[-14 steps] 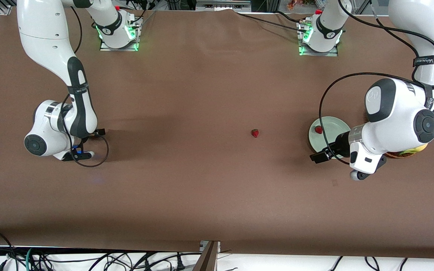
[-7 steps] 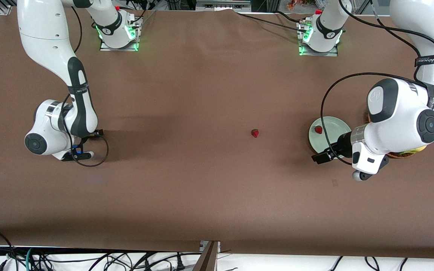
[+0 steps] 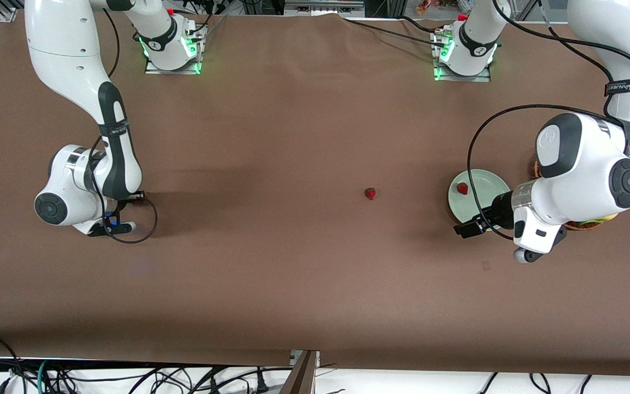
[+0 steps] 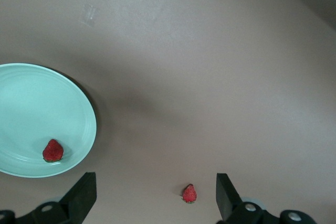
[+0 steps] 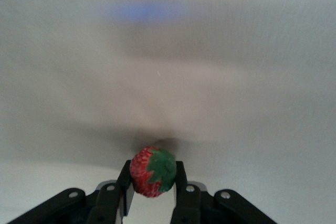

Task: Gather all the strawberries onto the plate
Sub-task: 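Grasp the mid-table strawberry with the left gripper while the right gripper lifts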

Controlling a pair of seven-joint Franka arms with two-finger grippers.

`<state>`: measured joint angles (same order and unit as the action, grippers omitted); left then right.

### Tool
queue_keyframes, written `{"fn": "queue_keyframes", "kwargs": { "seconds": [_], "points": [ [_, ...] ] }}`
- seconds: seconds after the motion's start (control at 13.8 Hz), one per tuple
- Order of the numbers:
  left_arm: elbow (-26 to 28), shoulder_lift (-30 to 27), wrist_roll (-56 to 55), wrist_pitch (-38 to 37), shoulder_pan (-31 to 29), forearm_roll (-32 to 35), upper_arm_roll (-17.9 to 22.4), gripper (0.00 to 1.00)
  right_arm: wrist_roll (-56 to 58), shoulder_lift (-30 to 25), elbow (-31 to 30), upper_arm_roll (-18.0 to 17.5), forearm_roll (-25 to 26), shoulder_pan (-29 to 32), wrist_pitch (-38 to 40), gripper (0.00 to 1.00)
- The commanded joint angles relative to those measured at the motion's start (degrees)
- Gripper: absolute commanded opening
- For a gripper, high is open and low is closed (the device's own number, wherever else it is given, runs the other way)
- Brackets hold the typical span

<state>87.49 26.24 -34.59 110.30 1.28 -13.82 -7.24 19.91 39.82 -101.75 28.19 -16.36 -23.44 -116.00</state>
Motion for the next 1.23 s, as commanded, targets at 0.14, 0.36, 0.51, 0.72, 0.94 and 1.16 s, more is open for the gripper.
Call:
{"fn": "queue_keyframes", "kwargs": {
  "seconds": [0.14, 0.36, 0.51, 0.72, 0.94, 1.16],
  "points": [
    [-0.1, 0.0, -0.5, -1.5, 0.4, 0.2, -0.2, 1.00, -3.1, -0.6, 6.2, -0.8, -3.7, -1.0, 0.5, 0.10],
    [0.4, 3.7, -2.6, -1.2, 5.2, 0.3, -0.2, 1.00, -10.9, 1.0, 9.2, -0.8, -6.2, -4.5, 0.0, 0.10],
    [0.7, 4.3, -3.2, -1.1, 7.0, 0.3, -0.5, 1.00, -16.5, 2.2, 10.7, -0.8, -9.4, -6.6, 0.0, 0.10],
    [3.8, 7.0, -6.3, 2.8, 13.5, 1.5, -0.4, 1.00, -22.7, 3.3, 12.7, -1.1, -14.0, -9.6, 0.0, 0.10],
    [13.8, 7.1, -12.4, 18.6, 20.1, 4.8, -0.4, 1.00, -29.9, 3.9, 14.9, -4.3, -14.1, -10.0, -1.3, 0.10],
    [17.8, 8.5, -12.8, 24.7, 23.3, 6.0, -0.4, 0.85, -34.8, 3.9, 15.1, -6.9, -14.1, -10.4, -4.7, 0.10]
  ]
}}
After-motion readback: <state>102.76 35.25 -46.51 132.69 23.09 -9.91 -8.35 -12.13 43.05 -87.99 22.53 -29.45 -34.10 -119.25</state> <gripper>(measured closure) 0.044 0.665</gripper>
